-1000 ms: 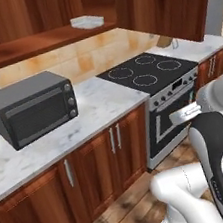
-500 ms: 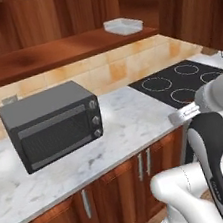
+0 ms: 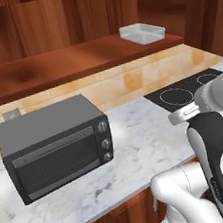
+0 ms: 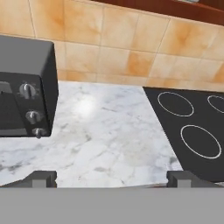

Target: Retrieve the tupperware and aluminum foil from the cabinet and place them on the dining counter near the plate with lemon wedge and fish to prepare for storing leftovers.

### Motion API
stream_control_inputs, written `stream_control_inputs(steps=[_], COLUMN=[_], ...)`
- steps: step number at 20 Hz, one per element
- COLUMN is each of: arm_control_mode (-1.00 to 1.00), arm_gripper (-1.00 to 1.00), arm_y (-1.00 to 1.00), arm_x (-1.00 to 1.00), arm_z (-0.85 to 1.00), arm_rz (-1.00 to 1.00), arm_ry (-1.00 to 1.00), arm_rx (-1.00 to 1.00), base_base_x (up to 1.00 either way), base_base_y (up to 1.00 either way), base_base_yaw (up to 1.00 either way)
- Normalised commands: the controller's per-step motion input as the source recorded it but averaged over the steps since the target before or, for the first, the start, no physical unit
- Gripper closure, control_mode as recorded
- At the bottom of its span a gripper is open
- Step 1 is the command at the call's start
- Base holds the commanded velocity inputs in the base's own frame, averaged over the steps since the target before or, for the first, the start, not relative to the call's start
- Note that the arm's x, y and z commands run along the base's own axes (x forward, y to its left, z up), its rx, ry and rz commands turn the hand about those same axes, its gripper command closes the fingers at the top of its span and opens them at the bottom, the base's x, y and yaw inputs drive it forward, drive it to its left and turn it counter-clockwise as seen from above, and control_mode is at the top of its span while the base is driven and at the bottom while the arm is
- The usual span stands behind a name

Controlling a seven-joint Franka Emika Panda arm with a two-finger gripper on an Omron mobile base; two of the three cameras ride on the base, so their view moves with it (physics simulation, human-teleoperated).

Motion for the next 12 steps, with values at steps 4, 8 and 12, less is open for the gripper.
stream_control_inputs(steps=[4,8,12], arm_control_mode=[1.0,1.0,-1.0], arm_gripper=[-1.0,-1.0,-1.0], arm_y=[0.0,0.0,-0.06], arm_x=[0.0,0.0,0.13], arm_z=[0.0,0.0,0.03], arm_rz=[0.0,0.0,0.07], arm_ry=[0.0,0.0,-0.03], arm_rx=[0.0,0.0,0.02], base_base_x=[0.74,0.58,0.12], base_base_y=[-0.24,-0.28,-0.04], base_base_yaw=[0.19,0.23,0.05])
